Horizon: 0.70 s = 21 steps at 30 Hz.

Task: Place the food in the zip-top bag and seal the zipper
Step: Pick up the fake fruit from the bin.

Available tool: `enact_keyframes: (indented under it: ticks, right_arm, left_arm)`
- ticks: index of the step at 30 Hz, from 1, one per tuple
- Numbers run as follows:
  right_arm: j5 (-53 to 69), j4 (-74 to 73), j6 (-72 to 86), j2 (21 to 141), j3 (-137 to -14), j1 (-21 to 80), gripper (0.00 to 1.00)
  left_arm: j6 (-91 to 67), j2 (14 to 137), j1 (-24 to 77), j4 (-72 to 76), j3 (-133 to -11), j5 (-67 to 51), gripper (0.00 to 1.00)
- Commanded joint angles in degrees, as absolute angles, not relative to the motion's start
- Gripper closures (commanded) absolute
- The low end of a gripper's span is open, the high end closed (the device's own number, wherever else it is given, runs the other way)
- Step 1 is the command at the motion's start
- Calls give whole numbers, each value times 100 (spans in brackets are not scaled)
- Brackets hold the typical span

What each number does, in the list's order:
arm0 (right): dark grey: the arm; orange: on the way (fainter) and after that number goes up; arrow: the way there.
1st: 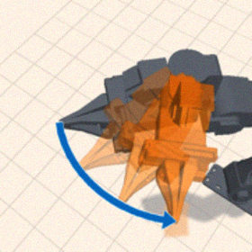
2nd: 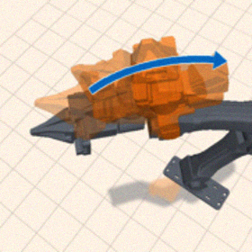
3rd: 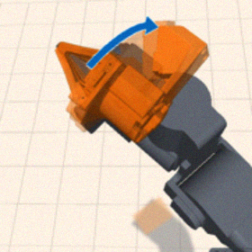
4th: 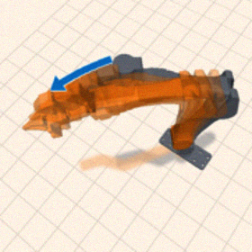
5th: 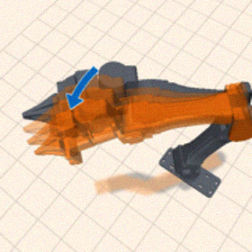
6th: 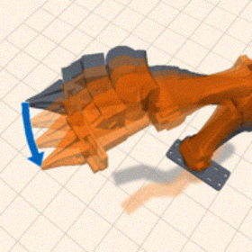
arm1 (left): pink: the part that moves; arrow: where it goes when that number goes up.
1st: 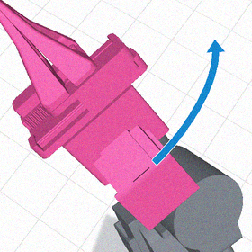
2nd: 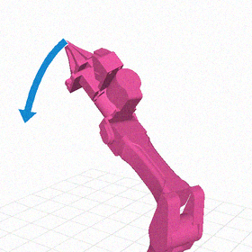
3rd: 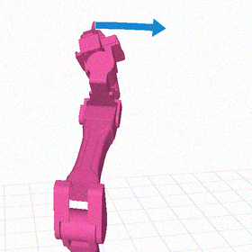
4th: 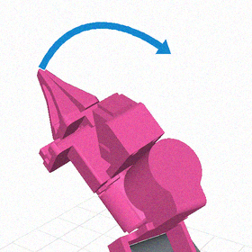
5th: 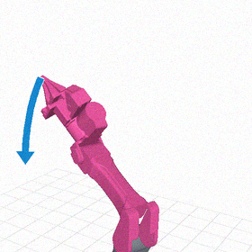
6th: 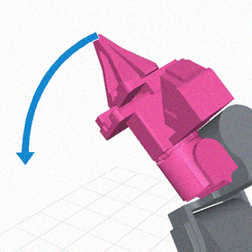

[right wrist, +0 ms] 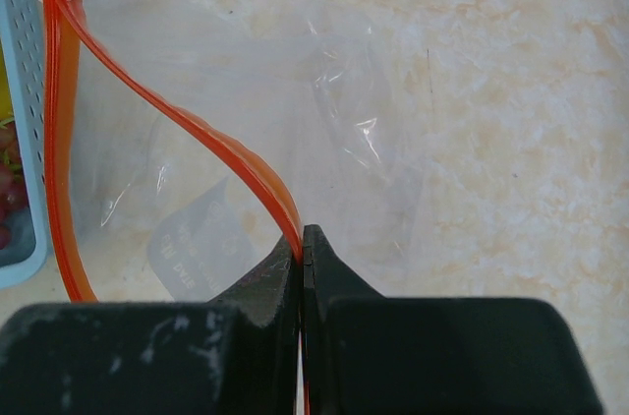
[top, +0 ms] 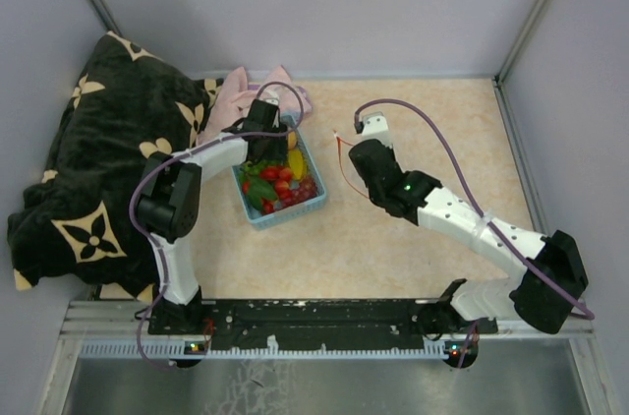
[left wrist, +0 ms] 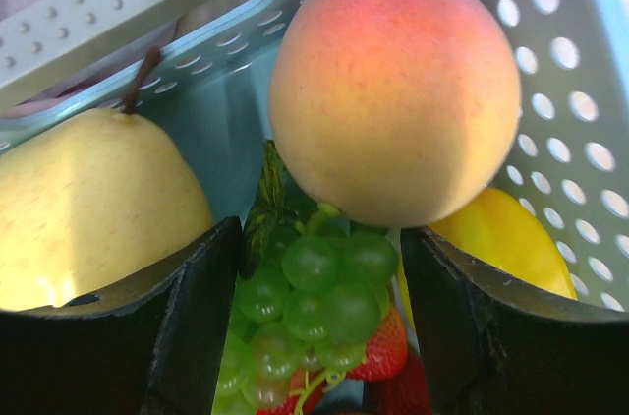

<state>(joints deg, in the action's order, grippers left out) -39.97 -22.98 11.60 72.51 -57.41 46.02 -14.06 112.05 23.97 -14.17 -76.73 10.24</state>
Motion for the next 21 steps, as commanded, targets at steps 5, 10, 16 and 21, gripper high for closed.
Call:
enact_keyframes:
  ticks: [5,10,16,21]
  right_arm:
    - [-4078,-2015,1143,7284,-5774,4646,100]
    - [-4092,-2041,1110,7271,-5807,4641,100]
    - [-4132,-2139,1058,7244,-5963,4641,100]
    - [-4173,-2150,1028,7218,-6032,4641,100]
  left_arm:
    - [-1283,11526,2294,-1631,-7887,915,37]
    - [-1308,11196,2291,-1561,-7823,826,65]
    - [-1385,10344,2294,-1331,-7522,850,79]
    - [-1432,9620,2293,-964,-7176,792,87]
